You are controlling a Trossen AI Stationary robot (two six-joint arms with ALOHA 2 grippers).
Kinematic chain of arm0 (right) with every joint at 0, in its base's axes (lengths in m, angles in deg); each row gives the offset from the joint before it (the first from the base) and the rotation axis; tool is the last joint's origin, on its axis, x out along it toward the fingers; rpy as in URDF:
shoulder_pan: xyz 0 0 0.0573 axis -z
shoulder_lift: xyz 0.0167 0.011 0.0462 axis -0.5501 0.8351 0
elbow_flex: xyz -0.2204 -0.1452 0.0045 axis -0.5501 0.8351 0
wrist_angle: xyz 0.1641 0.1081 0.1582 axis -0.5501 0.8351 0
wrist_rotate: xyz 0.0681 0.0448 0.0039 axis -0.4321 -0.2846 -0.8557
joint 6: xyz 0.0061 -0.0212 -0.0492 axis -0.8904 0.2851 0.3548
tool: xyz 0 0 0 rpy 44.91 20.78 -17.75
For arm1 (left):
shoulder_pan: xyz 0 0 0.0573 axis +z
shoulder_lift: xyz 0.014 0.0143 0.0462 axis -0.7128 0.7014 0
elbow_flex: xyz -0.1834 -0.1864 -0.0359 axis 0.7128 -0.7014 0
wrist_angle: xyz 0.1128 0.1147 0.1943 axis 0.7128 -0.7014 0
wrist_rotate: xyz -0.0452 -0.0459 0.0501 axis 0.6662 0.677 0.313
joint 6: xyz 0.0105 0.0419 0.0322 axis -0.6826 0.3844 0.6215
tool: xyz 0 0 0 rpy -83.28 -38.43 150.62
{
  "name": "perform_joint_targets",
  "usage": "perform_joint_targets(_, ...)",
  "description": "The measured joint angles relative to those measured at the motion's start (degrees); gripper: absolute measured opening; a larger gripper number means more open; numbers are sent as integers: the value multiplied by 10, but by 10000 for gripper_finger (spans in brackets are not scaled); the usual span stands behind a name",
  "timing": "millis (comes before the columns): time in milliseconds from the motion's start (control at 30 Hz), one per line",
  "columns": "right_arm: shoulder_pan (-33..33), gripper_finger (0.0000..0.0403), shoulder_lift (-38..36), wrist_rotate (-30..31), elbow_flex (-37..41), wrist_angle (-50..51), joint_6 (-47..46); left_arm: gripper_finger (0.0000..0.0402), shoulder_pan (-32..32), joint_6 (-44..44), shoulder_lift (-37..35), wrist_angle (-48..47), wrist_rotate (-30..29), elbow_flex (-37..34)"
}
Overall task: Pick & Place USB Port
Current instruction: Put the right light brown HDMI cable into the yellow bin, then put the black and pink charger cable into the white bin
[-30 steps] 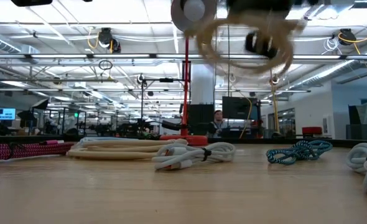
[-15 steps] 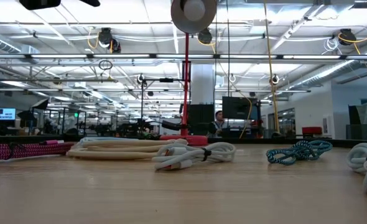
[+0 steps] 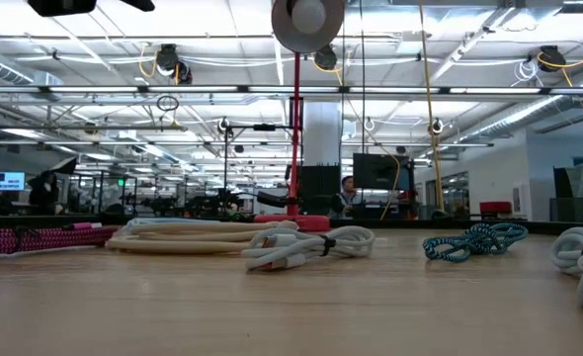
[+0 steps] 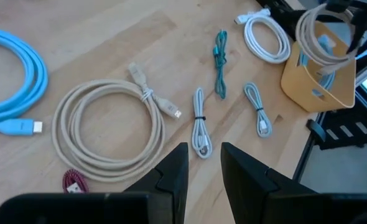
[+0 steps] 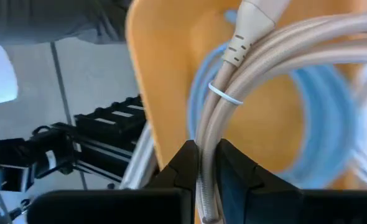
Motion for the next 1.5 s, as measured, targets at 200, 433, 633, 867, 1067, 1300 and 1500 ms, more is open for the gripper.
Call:
perform_joint_targets(200,-29,25,31,26,0,-58,-41,97,-2,-1,0,-14,3,0)
perform_joint_targets(433,-37,25,54,42,0,-89,-56,97,-2,-1,0,-25,2,0)
perform_joint_targets(633,-61,25,74,30,0,-119,-71,97,-2,-5,0,-26,7,0)
perform_joint_targets(867,-71,25,87,33,0,-126,-82,97,-1,-7,0,-25,7,0)
perform_joint_targets(1067,-71,102,86,32,0,-132,-95,97,5,-4,0,-25,7,0)
perform_joint_targets(1300,-58,176,86,28,0,-153,-123,97,7,-2,0,-25,7,0)
perform_joint_targets(1500,-40,186,81,28,0,-183,-131,97,7,-2,0,-25,7,0)
